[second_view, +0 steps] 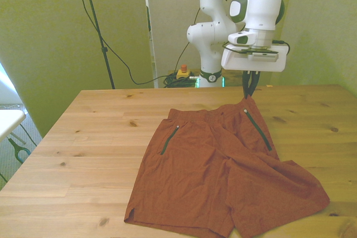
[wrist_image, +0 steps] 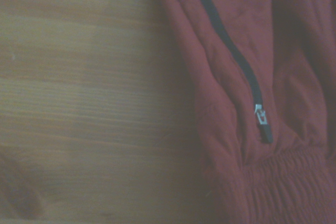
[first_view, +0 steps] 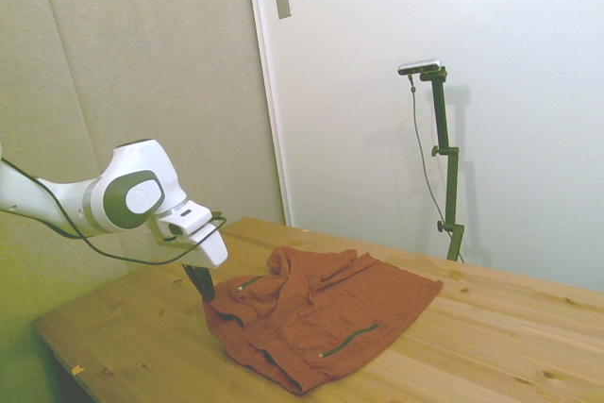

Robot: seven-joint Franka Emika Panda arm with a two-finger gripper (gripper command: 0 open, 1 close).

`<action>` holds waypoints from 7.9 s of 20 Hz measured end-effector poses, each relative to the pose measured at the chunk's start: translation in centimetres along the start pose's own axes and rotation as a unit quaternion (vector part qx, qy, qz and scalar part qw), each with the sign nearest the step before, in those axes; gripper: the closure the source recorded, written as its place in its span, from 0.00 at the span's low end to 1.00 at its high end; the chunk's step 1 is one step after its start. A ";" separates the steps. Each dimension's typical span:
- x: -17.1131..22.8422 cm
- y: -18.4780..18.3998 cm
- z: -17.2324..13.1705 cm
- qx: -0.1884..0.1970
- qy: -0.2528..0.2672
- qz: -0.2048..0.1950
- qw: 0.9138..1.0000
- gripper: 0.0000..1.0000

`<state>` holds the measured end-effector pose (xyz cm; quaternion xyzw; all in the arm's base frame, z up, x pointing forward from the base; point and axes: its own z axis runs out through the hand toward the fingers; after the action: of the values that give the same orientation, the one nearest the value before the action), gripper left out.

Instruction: Fold the shorts

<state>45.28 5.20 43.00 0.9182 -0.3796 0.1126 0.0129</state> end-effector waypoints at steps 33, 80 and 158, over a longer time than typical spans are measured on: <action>17.9 19.5 7.3 -0.039 -0.131 0.156 0.978 0.00; -1.3 -13.5 11.0 -0.105 0.264 -0.254 0.925 0.00; 19.3 -12.4 5.6 -0.105 0.317 -0.116 0.935 1.00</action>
<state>68.29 -0.01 42.51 0.8659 -0.2565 0.3548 0.2420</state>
